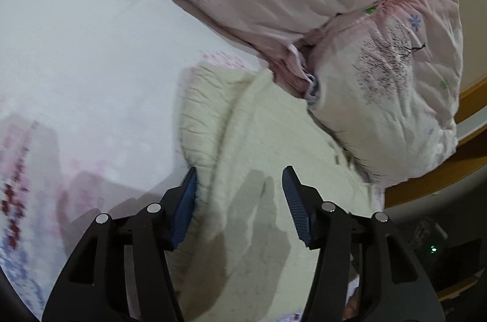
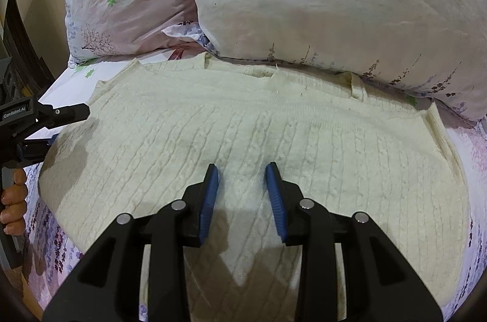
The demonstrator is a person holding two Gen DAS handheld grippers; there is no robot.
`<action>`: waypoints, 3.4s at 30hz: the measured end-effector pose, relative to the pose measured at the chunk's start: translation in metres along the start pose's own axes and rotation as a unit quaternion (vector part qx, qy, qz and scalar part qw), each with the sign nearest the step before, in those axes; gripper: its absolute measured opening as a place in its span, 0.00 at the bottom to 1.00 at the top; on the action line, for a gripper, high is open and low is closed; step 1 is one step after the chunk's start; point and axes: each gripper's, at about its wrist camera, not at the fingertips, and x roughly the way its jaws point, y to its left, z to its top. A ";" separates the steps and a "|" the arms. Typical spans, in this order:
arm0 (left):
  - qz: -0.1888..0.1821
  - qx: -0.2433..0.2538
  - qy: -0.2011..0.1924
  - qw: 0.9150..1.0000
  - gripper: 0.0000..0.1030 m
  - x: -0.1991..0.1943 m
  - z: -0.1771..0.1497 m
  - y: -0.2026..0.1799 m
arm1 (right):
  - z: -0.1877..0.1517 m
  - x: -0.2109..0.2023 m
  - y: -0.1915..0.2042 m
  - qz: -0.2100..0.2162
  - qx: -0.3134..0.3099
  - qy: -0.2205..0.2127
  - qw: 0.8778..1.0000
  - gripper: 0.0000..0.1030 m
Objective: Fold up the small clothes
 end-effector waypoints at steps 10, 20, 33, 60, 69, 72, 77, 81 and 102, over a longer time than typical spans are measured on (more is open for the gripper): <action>-0.035 0.003 0.004 0.999 0.21 0.004 -0.003 -0.015 | -0.001 0.001 0.002 -0.001 -0.003 -0.002 1.000 0.34; -0.081 0.075 -0.024 0.994 0.18 -0.013 -0.008 -0.090 | -0.003 -0.035 -0.035 0.028 0.049 -0.027 0.998 0.57; -0.114 0.166 -0.012 0.979 0.17 0.029 -0.062 -0.217 | -0.036 -0.093 -0.147 -0.016 0.151 -0.069 0.986 0.58; -0.057 0.212 -0.003 0.976 0.70 0.051 -0.101 -0.218 | -0.051 -0.100 -0.239 0.124 0.287 -0.039 0.949 0.60; 0.012 0.194 0.033 0.980 0.70 0.074 -0.103 -0.185 | -0.031 -0.065 -0.244 0.119 0.314 -0.017 0.942 0.52; 0.006 0.185 0.041 0.982 0.70 0.079 -0.106 -0.186 | -0.021 -0.054 -0.237 0.093 0.281 -0.008 0.955 0.13; -0.012 0.166 0.066 0.984 0.70 0.086 -0.119 -0.185 | 0.000 -0.083 -0.218 0.027 0.194 -0.091 0.976 0.11; -0.013 0.174 0.068 0.982 0.70 0.089 -0.132 -0.189 | 0.013 -0.067 -0.223 -0.016 0.176 -0.064 0.982 0.11; -0.026 0.169 0.070 0.983 0.69 0.067 -0.137 -0.168 | -0.065 -0.084 -0.240 0.152 0.275 -0.003 0.950 0.23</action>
